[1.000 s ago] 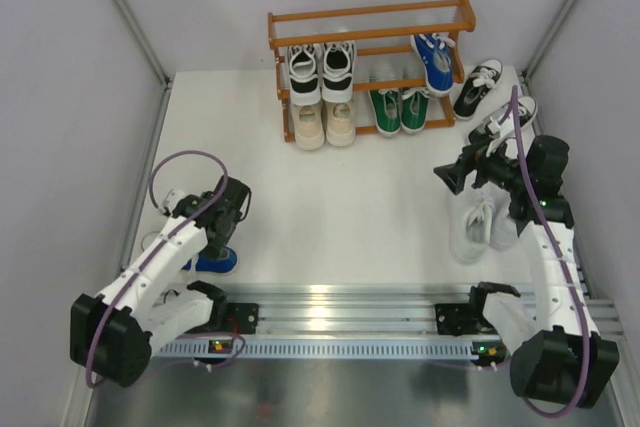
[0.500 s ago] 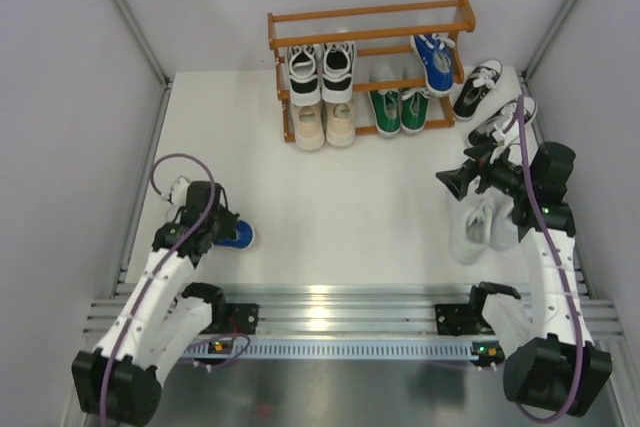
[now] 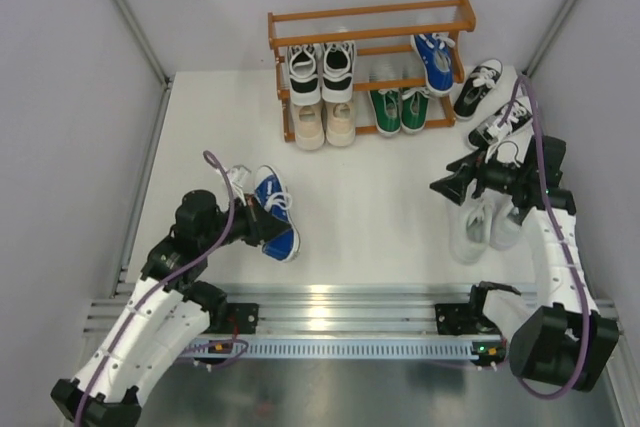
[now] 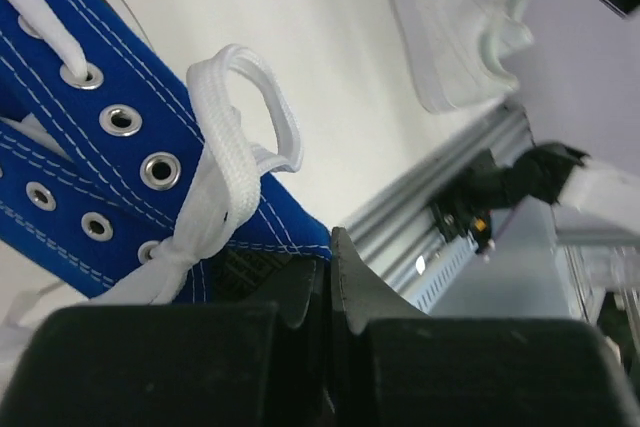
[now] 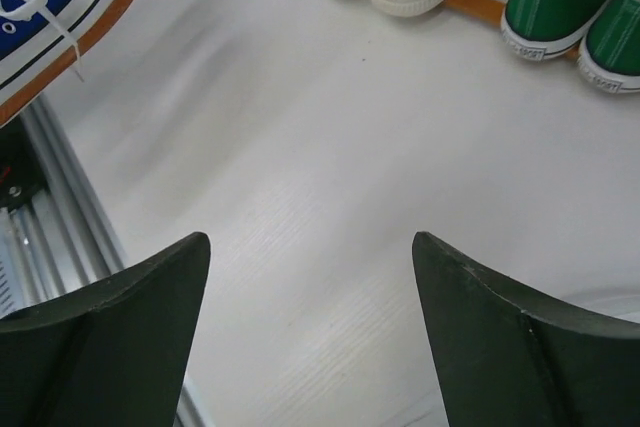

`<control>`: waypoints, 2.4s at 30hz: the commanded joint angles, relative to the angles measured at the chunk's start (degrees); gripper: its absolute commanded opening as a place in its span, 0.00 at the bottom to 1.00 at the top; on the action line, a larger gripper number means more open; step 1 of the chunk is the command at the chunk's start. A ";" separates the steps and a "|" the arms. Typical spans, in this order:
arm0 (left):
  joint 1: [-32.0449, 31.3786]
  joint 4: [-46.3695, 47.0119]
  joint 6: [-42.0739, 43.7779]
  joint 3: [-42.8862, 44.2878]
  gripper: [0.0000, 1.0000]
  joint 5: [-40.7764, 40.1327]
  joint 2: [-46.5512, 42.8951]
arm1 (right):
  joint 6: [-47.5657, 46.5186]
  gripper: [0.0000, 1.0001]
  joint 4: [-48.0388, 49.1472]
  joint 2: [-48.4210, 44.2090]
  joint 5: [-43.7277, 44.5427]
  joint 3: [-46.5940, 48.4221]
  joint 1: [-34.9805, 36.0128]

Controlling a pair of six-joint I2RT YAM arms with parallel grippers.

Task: Place and organize the shoes onto the shoe shelf
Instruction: Pick up the shoe.

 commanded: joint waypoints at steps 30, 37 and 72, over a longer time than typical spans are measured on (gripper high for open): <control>-47.39 42.71 13.11 23.52 0.00 -15.82 43.48 | 45.13 0.81 2.17 -0.88 31.99 1.26 25.35; -47.39 43.33 11.01 22.12 0.13 -15.46 44.45 | 42.94 0.12 14.13 -0.88 13.29 -2.00 20.97; -36.58 77.96 -0.59 5.15 0.95 3.08 49.10 | -10.16 0.00 -8.98 7.12 -26.37 8.11 25.70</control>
